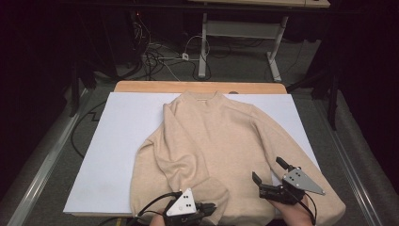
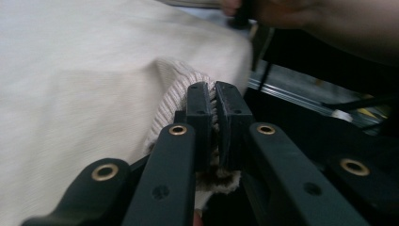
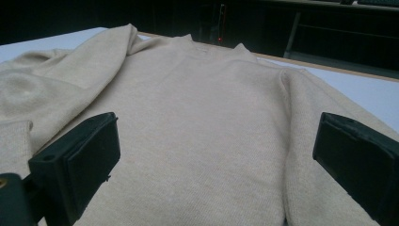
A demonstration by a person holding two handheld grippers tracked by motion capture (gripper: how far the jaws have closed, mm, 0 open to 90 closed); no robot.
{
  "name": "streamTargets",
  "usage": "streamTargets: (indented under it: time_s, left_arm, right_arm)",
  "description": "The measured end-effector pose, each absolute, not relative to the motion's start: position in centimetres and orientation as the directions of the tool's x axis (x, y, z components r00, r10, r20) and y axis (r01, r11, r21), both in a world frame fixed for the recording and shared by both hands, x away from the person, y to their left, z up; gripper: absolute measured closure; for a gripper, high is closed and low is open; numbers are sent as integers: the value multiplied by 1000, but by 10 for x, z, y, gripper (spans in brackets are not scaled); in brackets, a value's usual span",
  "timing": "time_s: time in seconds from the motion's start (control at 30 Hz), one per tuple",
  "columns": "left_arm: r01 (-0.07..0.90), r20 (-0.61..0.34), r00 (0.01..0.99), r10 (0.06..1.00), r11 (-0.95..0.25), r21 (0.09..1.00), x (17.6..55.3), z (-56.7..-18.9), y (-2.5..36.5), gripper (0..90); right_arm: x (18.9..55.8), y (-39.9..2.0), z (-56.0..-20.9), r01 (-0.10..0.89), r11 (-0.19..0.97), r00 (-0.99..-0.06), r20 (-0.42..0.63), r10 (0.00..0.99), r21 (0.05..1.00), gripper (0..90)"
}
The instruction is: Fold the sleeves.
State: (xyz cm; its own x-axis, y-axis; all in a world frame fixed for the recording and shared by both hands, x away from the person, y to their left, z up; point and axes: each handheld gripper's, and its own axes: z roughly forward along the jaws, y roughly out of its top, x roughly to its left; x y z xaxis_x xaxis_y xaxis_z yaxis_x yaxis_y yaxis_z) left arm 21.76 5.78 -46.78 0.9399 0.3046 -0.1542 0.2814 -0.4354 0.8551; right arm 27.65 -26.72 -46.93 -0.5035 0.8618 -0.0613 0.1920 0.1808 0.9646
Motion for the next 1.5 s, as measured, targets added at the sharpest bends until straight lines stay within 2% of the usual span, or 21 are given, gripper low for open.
streamTargets:
  time_s: [0.07, 0.17, 0.3, 0.43, 0.5, 0.57, 0.6, 0.8, 0.87, 0.9, 0.97, 1.03, 1.1, 1.2, 1.3, 1.5]
  left_arm:
    - [267, -161, 951, 265, -437, 859, 214, -468, 51, 818]
    - [255, -170, 959, 227, -427, 868, 210, -466, 46, 753]
    - [253, -176, 957, 231, -370, 894, 211, -455, 55, 623]
    - [262, -163, 936, 312, -311, 913, 220, -445, 73, 501]
    - [275, -164, 919, 359, -284, 918, 226, -444, 84, 492]
    - [280, -149, 895, 420, -272, 920, 232, -443, 94, 399]
    - [285, -146, 885, 441, -267, 921, 236, -444, 100, 386]
    - [339, -133, 803, 581, -261, 904, 259, -451, 129, 160]
    - [345, -118, 781, 614, -266, 900, 265, -454, 138, 132]
    - [354, -112, 766, 633, -271, 895, 268, -456, 142, 85]
    - [380, -112, 742, 661, -278, 882, 275, -459, 150, 18]
    - [392, -102, 712, 694, -272, 879, 279, -461, 159, 0]
    - [401, -111, 694, 711, -253, 880, 282, -462, 167, 0]
    - [421, -116, 656, 746, -234, 876, 286, -467, 176, 0]
    - [450, -160, 634, 757, -192, 872, 289, -471, 184, 0]
    - [427, -148, 635, 758, -186, 885, 287, -468, 185, 0]
  right_arm:
    - [276, -266, -469, 191, 184, -506, -64, 860, 964, 18]
    - [276, -266, -469, 188, 186, -508, -66, 859, 964, 18]
    - [276, -266, -469, 187, 187, -508, -68, 858, 964, 18]
    - [276, -265, -469, 188, 186, -509, -67, 858, 964, 18]
    - [276, -264, -469, 188, 188, -512, -67, 856, 964, 18]
    - [275, -263, -469, 186, 186, -517, -65, 853, 965, 18]
    - [275, -261, -468, 186, 186, -519, -64, 852, 965, 18]
    - [272, -250, -467, 186, 193, -552, -60, 832, 963, 31]
    - [272, -245, -467, 193, 198, -568, -55, 821, 961, 46]
    - [271, -243, -467, 197, 200, -576, -51, 816, 960, 54]
    - [270, -237, -466, 209, 207, -596, -43, 802, 956, 83]
    - [269, -231, -465, 227, 216, -620, -31, 784, 950, 124]
    - [267, -224, -464, 255, 226, -654, -4, 756, 940, 207]
    - [266, -212, -464, 326, 254, -708, 57, 704, 911, 427]
    - [265, -198, -467, 371, 287, -745, 99, 660, 883, 544]
    - [260, -177, -473, 396, 370, -763, 77, 641, 840, 645]
